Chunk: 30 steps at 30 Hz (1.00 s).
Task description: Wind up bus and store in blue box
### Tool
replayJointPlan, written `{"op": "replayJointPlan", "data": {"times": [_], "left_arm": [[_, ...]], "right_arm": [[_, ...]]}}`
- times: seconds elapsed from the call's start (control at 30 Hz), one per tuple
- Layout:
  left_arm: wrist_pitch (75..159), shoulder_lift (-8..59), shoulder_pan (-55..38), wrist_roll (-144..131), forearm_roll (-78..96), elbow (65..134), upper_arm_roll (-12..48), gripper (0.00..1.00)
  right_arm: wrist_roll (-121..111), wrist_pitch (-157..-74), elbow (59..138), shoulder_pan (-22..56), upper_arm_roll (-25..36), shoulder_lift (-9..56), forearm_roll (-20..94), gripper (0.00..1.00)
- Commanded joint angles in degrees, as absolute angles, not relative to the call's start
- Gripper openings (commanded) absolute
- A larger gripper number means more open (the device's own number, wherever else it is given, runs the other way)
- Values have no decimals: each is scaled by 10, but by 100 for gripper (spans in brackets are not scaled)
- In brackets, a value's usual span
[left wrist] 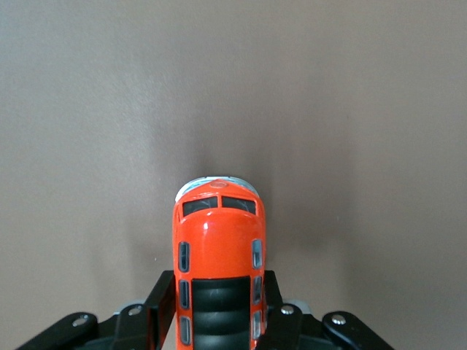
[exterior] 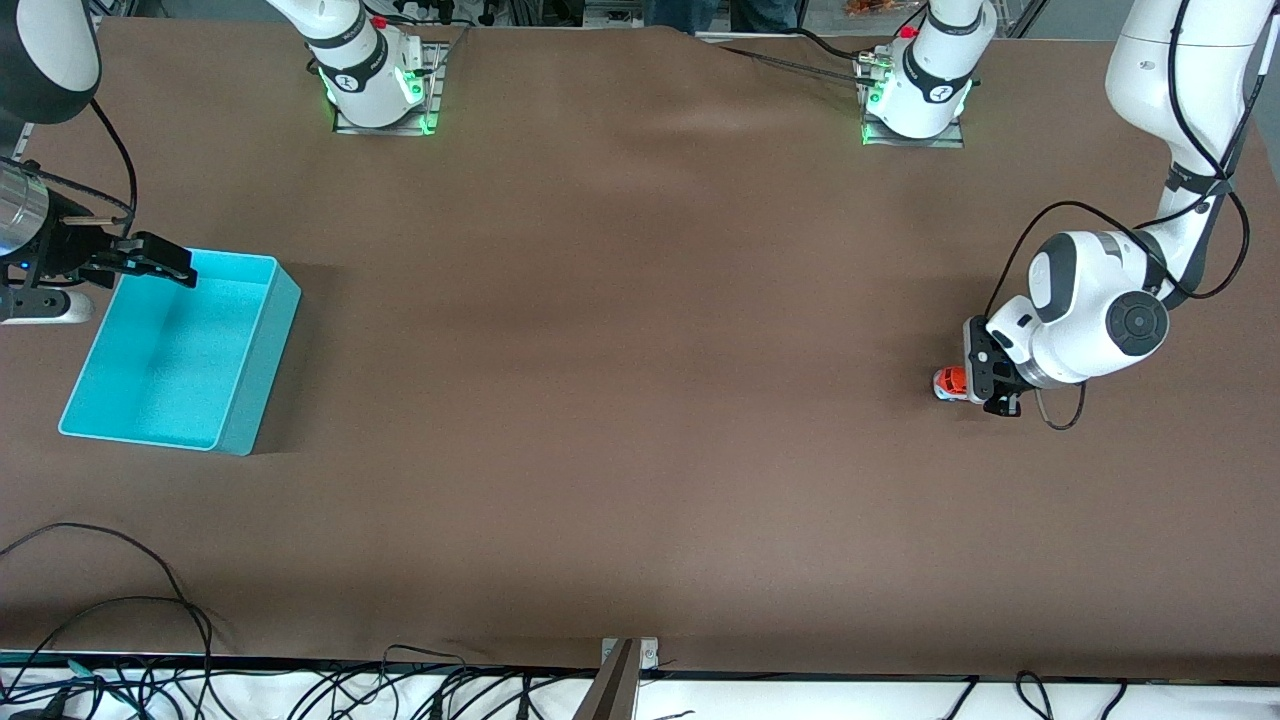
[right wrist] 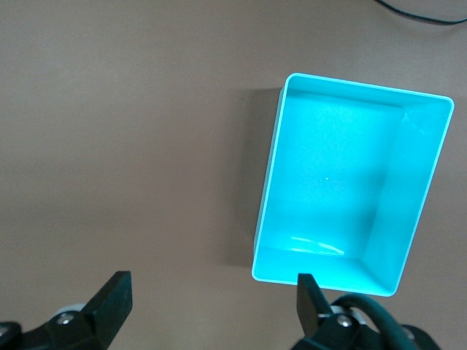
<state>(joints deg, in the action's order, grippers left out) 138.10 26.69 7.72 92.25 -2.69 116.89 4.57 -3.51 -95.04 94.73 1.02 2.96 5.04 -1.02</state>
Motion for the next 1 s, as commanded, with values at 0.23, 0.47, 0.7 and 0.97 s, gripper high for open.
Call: {"op": "replayJointPlan", "data": {"times": [0.23, 0.47, 0.7, 0.97], "left_arm": [[1392, 280, 78, 895, -34, 1180, 47, 41], [1394, 296, 84, 900, -39, 1176, 46, 42], [1397, 310, 123, 929, -40, 1172, 46, 45], [1397, 316, 167, 977, -40, 1168, 45, 44]], "right_arm": [[-41, -940, 932, 7, 27, 57, -20, 100], [-41, -940, 932, 7, 27, 58, -20, 100], [-41, -940, 932, 7, 27, 60, -20, 100], [-41, -940, 932, 7, 27, 60, -20, 100]]}}
